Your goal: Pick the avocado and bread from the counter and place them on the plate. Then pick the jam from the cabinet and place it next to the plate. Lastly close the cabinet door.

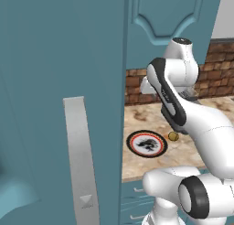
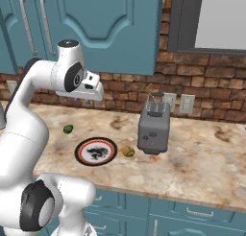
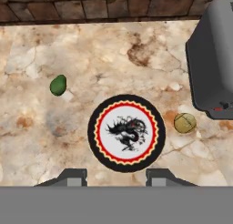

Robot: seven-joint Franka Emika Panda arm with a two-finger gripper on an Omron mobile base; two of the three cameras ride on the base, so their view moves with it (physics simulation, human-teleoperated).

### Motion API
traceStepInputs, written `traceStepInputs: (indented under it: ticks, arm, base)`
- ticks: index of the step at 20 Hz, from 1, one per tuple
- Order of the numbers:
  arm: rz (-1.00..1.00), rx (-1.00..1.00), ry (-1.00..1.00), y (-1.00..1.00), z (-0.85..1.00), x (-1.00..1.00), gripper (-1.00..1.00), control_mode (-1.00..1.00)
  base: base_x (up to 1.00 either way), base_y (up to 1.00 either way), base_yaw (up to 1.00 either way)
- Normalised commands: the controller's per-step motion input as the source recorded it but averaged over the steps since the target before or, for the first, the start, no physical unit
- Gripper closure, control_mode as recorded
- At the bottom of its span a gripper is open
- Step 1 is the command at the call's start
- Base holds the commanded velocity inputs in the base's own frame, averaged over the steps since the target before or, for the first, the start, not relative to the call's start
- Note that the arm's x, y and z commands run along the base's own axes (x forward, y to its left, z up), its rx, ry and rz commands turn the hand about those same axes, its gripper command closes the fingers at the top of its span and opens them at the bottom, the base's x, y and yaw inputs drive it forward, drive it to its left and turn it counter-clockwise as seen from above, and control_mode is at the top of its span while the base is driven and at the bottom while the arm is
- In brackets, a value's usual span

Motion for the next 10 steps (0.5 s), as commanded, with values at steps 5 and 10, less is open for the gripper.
traceStepInputs:
  ticks: [5,10]
  arm:
    - [0.0,0.0,0.01,-0.05,-0.09,-0.09,-1.0,-1.0]
    - [0.0,-0.02,0.03,-0.2,-0.23,-0.23,-1.0,-1.0]
  base:
    - [0.0,0.0,0.0]
    - [0.0,0.0,0.0]
